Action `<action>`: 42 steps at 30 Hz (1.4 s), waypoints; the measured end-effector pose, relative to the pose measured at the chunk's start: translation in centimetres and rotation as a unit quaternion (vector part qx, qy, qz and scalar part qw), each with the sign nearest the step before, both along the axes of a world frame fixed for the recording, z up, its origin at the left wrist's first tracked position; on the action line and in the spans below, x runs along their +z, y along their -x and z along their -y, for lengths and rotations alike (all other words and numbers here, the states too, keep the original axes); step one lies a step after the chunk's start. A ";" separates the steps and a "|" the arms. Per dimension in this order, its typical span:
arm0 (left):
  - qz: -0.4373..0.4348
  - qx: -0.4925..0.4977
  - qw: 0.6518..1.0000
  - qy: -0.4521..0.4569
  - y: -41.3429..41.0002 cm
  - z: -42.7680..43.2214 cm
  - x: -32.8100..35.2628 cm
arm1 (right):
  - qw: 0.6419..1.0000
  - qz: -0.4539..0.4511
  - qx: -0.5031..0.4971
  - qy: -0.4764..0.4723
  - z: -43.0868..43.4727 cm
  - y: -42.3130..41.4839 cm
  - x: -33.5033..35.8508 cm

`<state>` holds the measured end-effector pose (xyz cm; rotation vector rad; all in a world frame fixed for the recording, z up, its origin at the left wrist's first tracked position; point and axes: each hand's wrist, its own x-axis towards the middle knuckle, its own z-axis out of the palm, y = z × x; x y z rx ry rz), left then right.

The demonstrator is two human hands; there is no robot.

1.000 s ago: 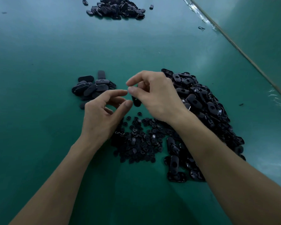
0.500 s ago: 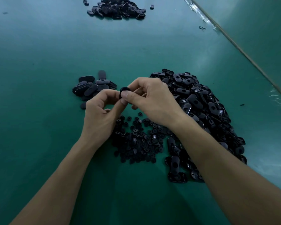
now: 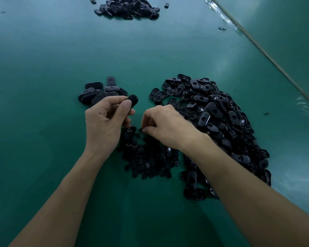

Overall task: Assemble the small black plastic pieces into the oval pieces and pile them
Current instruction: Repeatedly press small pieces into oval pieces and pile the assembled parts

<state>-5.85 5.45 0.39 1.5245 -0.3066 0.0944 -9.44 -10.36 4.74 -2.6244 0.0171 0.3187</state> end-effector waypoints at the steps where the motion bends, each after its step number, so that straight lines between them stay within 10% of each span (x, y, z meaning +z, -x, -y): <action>1: 0.000 0.001 1.000 -0.001 0.0 0.0 0.0 | 1.000 -0.001 -0.002 -0.005 0.0 0.0 0.0; 42: -0.016 0.020 1.000 0.002 -0.3 0.1 -0.1 | 1.000 -0.019 -0.014 0.005 -0.1 -0.1 0.3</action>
